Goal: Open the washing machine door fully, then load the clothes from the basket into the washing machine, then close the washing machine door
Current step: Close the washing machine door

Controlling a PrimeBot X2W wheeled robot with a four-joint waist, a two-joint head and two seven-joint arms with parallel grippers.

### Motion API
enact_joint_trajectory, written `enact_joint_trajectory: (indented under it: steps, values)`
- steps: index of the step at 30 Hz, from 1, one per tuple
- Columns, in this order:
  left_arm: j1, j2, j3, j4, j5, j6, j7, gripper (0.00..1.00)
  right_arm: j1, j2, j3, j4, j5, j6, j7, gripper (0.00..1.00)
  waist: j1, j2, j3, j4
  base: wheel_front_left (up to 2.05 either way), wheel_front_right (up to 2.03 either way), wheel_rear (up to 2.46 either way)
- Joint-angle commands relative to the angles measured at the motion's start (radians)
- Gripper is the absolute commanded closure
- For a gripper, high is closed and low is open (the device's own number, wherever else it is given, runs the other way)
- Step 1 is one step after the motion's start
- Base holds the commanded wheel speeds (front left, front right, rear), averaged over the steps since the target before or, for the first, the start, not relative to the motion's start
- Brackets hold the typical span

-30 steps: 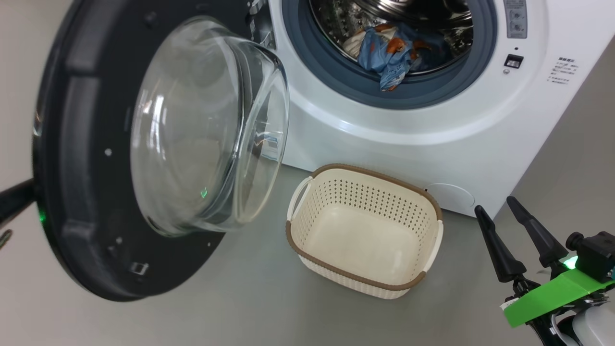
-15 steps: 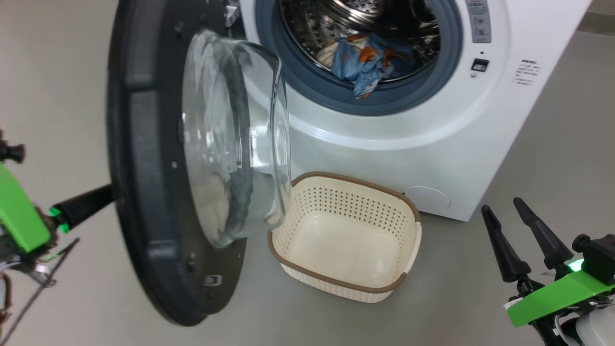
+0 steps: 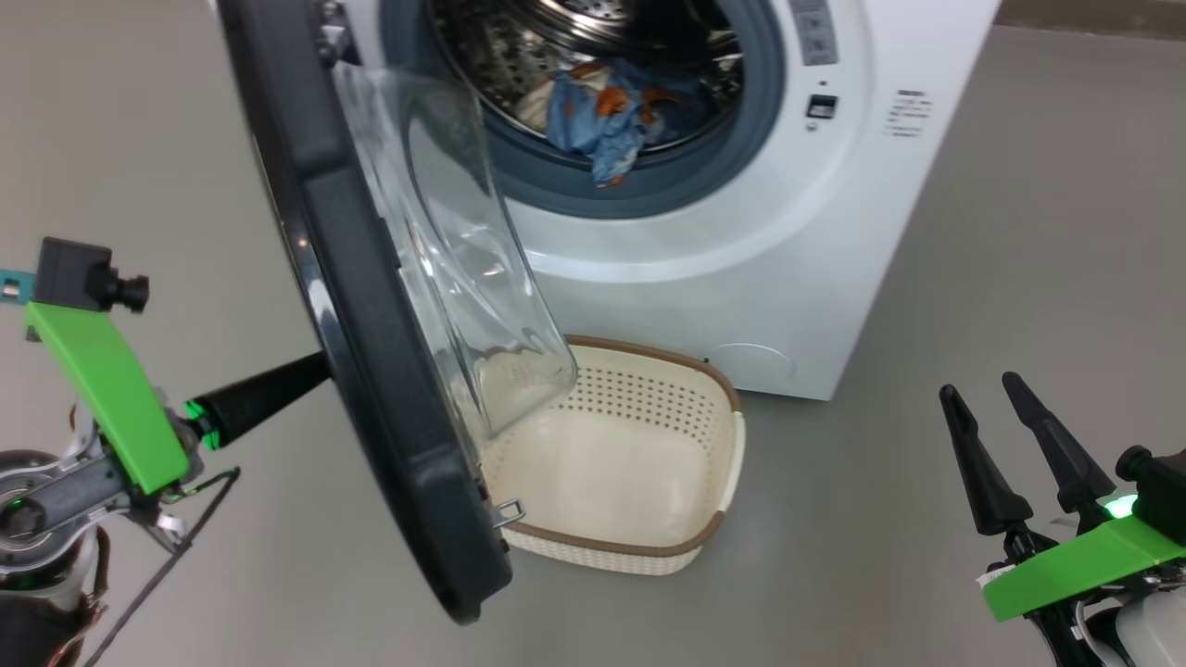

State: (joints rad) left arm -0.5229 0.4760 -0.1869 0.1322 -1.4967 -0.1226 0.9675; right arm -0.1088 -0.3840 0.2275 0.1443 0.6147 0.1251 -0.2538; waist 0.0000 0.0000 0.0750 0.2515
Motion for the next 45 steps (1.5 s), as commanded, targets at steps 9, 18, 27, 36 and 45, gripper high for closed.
enact_joint_trajectory:
  steps: [9, 18, 27, 36, 45]
  values:
    - [-0.074, 0.004, 0.028, -0.032, 0.039, -0.008, -0.070, 1.00, -0.007, -0.010, -0.009, -0.032, -0.012, 0.006, -0.008, 0.00, 0.0000, 0.0000, 0.032, -0.140, 0.00, 0.00, 0.00]
    - [-0.108, -0.003, 0.026, 0.000, 0.062, -0.008, -0.123, 1.00, -0.016, -0.001, -0.022, -0.035, -0.013, 0.006, -0.008, 0.00, 0.0000, 0.0000, 0.056, -0.230, 0.00, 0.00, 0.00]
    - [-0.131, 0.003, 0.024, 0.026, 0.064, -0.008, -0.163, 1.00, -0.018, 0.002, -0.031, -0.036, -0.013, 0.006, -0.008, 0.00, 0.0000, 0.0000, 0.066, -0.271, 0.00, 0.00, 0.00]
    - [-0.092, 0.012, 0.028, 0.036, 0.053, -0.008, -0.207, 1.00, -0.015, 0.008, -0.028, -0.034, -0.018, 0.006, -0.008, 0.00, 0.0000, 0.0000, 0.048, -0.237, 0.00, 0.00, 0.00]
    - [0.022, 0.030, 0.078, 0.040, 0.041, -0.008, -0.314, 0.88, -0.001, 0.011, -0.012, -0.026, -0.017, 0.006, -0.008, 0.00, 0.0000, 0.0000, 0.017, -0.195, 0.00, 0.00, 0.00]
